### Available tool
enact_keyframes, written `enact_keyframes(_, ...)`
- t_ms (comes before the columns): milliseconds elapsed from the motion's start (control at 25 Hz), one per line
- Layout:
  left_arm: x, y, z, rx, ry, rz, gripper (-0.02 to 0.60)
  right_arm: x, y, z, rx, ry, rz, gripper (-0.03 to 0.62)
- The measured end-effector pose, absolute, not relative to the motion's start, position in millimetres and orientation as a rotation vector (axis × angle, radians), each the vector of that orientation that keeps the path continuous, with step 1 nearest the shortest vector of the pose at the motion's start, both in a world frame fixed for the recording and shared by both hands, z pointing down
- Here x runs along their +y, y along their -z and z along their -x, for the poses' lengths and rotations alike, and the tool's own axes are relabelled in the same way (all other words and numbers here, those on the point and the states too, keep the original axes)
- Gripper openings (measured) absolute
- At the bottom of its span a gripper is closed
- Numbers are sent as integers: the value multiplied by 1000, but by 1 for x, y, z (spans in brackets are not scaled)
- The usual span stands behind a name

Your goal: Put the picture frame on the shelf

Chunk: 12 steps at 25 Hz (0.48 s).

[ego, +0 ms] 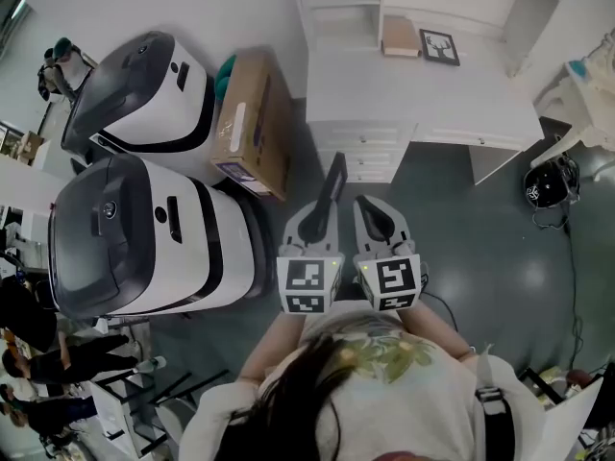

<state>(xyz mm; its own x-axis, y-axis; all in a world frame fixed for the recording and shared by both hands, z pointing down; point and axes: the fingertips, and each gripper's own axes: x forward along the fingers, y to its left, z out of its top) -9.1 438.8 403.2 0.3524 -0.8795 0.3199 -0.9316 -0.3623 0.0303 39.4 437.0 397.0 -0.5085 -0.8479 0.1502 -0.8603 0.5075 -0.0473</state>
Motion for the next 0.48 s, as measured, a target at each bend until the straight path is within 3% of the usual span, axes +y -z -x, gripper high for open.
enact_keyframes(480,430,-417,6,-1670,-387,-2352,35,426,-417,-43,-2646,-236,-1439,35)
